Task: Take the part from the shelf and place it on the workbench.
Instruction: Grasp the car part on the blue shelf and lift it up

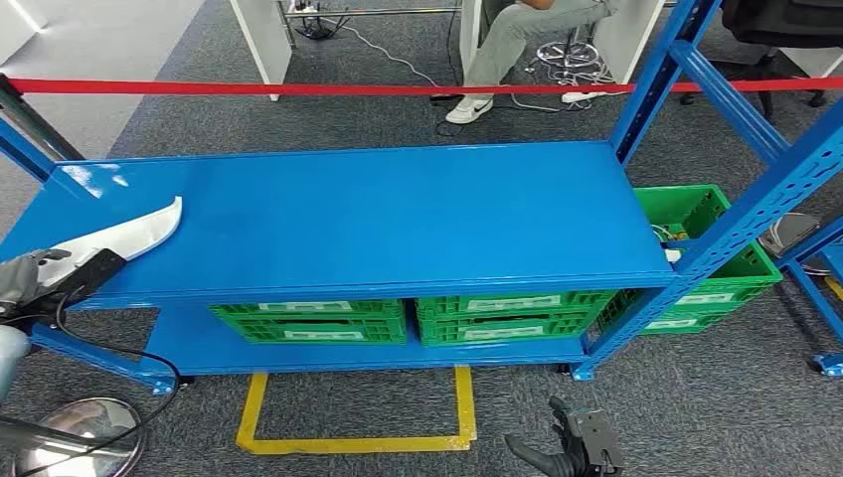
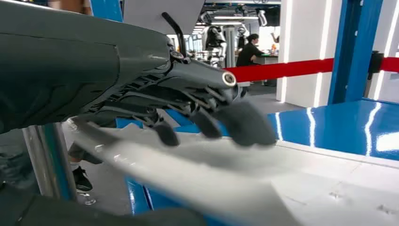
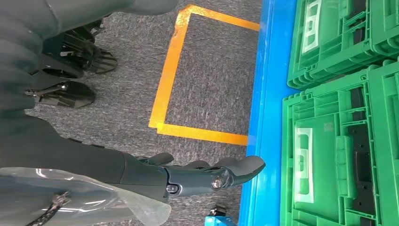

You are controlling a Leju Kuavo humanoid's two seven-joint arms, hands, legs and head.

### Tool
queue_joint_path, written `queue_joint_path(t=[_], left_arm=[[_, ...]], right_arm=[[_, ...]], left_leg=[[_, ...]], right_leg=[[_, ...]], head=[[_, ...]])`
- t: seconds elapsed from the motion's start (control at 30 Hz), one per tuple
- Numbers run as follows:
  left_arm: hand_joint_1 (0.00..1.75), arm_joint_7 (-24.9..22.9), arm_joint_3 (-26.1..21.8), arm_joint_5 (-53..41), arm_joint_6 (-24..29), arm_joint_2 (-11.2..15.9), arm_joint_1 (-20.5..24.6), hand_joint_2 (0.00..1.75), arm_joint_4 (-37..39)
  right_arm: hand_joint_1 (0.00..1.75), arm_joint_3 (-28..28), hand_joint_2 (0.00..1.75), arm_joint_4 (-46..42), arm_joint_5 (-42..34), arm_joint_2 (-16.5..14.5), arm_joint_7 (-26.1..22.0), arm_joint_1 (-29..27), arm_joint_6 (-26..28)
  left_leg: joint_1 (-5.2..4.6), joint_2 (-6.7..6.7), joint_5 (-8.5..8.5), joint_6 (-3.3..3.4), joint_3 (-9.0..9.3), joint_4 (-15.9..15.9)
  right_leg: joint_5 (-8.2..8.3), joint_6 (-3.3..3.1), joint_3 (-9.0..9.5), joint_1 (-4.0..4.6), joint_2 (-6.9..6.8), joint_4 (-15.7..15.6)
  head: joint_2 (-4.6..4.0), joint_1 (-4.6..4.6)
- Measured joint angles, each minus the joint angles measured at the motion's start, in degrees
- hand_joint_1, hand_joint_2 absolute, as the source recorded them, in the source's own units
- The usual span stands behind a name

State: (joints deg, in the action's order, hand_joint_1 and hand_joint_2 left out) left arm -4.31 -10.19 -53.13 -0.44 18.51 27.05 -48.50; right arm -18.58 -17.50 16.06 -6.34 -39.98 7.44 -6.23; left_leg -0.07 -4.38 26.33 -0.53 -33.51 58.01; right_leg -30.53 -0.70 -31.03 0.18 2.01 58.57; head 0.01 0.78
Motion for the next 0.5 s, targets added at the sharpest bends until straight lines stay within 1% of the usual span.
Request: queue_joint_path(t=[0.5], left_arm=[[1.75,0.03,0.13,0.17,0.2,0.11,0.11,1.75,0.0]], right_arm=[[0.0,0.0,1.75,0.23,0.04,0.0,0.0,-0.02,0.31]], left_leg=[[0.0,0.01,0.0,0.0,0.04,0.0]], right_leg=[[0.0,0.0,0.03,0.0,0.0,0.0]], head=[[-0.01,-0.01]])
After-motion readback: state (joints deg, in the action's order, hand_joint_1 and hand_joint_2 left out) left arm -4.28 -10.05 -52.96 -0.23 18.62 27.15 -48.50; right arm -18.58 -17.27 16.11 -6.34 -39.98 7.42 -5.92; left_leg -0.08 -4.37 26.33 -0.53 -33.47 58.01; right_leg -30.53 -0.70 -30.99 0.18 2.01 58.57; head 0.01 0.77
